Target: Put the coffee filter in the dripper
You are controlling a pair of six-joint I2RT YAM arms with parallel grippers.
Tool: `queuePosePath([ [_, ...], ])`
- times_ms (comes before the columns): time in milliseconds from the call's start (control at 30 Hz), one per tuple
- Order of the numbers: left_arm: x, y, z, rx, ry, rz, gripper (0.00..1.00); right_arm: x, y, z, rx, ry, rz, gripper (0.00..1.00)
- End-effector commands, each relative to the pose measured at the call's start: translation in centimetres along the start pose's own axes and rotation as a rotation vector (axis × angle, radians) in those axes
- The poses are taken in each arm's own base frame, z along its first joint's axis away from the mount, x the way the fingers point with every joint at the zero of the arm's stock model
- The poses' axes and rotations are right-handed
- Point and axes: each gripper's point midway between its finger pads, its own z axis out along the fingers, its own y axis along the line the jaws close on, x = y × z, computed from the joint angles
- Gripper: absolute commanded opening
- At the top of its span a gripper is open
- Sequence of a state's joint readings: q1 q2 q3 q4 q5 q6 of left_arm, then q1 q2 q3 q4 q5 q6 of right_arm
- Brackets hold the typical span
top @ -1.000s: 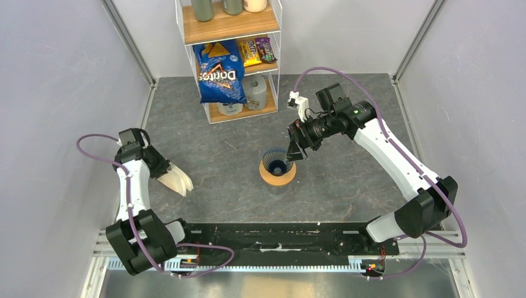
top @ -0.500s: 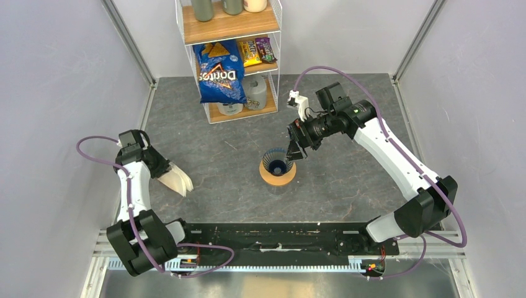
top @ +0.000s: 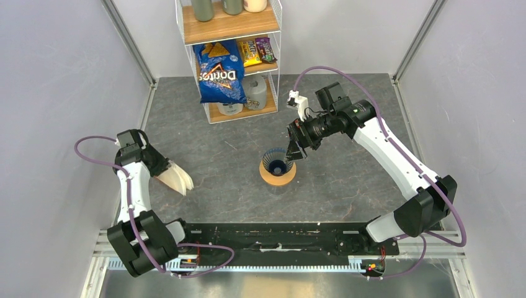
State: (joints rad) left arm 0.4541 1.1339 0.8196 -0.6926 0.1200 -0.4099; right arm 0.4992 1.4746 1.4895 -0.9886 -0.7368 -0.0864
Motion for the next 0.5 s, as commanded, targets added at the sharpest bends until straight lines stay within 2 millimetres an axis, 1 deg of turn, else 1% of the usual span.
queuePosePath([
  [0,-1.2,-1.0,-0.2,0.049,-0.052,-0.031,0.20,-1.5,0.7,-0.6,-0.016,-0.037,-0.023,0.97],
  [67,-1.2,-0.9,-0.2,0.048,-0.053,-0.032,0.16,-1.5,0.6,-0.6,-0.016,-0.037,-0.022,0.97],
  [200,-1.4,-1.0,-0.3,0.049,-0.058,-0.032,0.03,-1.5,0.7,-0.5,-0.019,-0.035,-0.019,0.97],
  [333,-1.5,-1.0,-0.8,0.050,-0.057,-0.027,0.02,-1.5,0.7,-0.5,-0.022,-0.034,-0.020,0.97],
  [467,-2.0,-1.3,-2.3,0.055,-0.065,-0.004,0.02,-1.5,0.7,-0.5,-0.025,-0.036,-0.024,0.97],
])
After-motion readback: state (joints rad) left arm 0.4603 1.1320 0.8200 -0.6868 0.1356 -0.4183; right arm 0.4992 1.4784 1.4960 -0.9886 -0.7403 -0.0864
